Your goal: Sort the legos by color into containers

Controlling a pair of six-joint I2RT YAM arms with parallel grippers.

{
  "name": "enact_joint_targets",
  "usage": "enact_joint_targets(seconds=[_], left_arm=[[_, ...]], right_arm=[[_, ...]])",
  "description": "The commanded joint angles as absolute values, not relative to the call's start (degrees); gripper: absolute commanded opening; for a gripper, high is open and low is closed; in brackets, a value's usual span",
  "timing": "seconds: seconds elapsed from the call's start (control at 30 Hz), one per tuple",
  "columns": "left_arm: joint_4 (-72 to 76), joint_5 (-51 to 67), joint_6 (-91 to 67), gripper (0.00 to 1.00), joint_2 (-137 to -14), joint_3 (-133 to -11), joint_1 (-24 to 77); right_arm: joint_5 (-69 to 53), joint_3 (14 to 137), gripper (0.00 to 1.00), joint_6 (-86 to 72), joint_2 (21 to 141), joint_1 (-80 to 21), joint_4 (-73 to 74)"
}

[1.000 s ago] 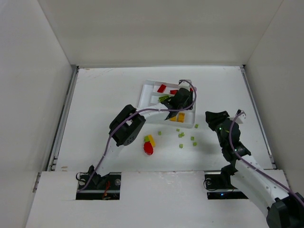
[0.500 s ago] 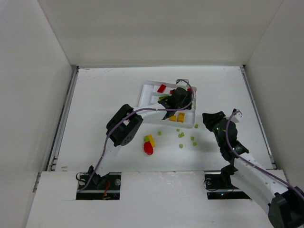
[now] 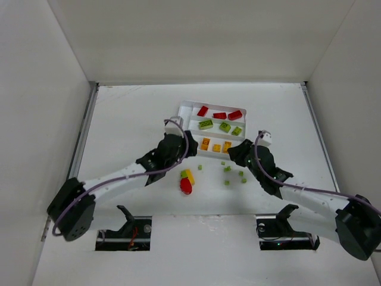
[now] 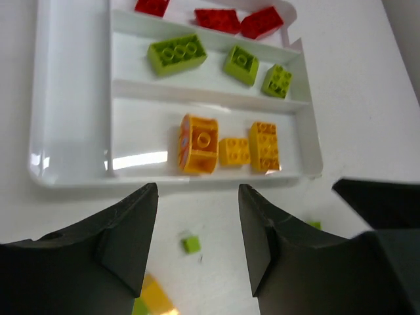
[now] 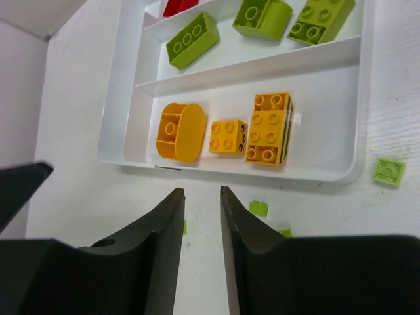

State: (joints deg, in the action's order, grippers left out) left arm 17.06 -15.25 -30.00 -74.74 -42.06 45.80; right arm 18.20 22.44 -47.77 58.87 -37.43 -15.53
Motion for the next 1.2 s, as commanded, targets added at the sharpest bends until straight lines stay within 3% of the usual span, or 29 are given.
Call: enact_joint_targets(seconds=[0.0, 0.27, 0.53, 0.87, 1.17], left_arm=[[12.2, -22.3, -33.0, 0.50, -64.8, -33.6, 47.9], [3.1, -24.9, -44.9, 0.53, -47.3, -20.7, 47.3], [2.5, -24.9, -48.3, 0.53, -45.5, -16.6, 46.4], [-3.3, -25.8, -54.0, 0.54, -33.0, -9.9, 41.4], [-2.4, -22.9, -54.8, 0.56, -29.8, -7.6, 42.1]], right_arm=[[16.0, 27.2, 0.39, -44.7, 62.3, -39.7, -18.7], [8.4, 36.2, 0.74, -39.7, 74.4, -53.7, -12.0], [10.3, 46.7, 0.90, -37.2, 86.6, -59.1, -4.8], [14.0, 57.7, 0.91, -35.4, 98.7, -60.8, 1.8], [16.5, 60.3, 0.79, -35.4, 102.8, -61.0, 5.1]])
